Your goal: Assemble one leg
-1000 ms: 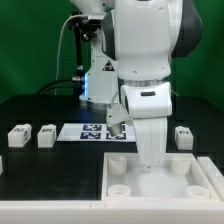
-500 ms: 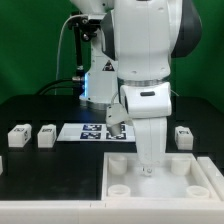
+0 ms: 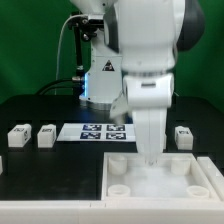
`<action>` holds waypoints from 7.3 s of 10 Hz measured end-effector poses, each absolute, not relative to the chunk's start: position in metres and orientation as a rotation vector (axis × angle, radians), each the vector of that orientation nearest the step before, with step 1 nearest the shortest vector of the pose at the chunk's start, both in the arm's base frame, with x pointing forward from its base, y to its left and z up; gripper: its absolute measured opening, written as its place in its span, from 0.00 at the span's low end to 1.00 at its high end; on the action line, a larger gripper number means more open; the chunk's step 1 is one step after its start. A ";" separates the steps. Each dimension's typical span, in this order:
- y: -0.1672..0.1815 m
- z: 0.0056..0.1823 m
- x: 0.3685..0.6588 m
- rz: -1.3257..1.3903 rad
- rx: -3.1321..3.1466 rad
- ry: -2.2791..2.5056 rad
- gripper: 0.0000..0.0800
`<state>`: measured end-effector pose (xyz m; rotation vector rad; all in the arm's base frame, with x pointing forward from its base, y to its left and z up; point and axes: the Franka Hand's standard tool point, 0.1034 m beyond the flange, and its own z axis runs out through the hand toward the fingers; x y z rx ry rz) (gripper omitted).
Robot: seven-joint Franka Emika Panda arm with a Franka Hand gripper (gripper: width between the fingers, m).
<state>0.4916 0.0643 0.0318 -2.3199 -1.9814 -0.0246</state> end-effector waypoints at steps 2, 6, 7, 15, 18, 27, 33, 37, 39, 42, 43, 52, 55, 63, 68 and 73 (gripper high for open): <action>0.083 0.060 0.484 -0.036 -2.517 -1.772 0.81; 0.126 0.082 0.487 -0.031 -2.894 -0.987 0.81; 0.121 0.080 0.491 -0.057 -2.905 -0.829 0.81; 0.132 0.062 0.464 0.116 -2.994 -0.077 0.81; 0.140 0.061 0.443 0.639 -2.944 0.051 0.81; 0.160 0.035 0.409 1.273 -2.755 0.100 0.81; 0.165 0.016 0.390 1.333 -2.735 0.086 0.81; 0.165 0.016 0.390 1.332 -2.735 0.085 0.53; 0.165 0.016 0.390 1.333 -2.734 0.085 0.36; 0.165 0.016 0.390 1.333 -2.734 0.085 0.36; 0.165 0.016 0.390 1.333 -2.734 0.085 0.36; 0.091 0.135 0.486 0.973 -2.782 -0.042 0.36; 0.089 0.163 0.503 0.482 -2.944 -0.017 0.36; 0.079 0.214 0.592 -0.630 -2.902 0.047 0.37; 0.083 0.192 0.591 -0.753 -2.907 0.005 0.37; 0.086 0.142 0.617 -0.831 -2.900 -0.033 0.37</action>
Offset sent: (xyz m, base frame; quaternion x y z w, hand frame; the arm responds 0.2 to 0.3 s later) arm 0.0095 0.0509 0.0455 0.0139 -0.0101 0.4321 0.9017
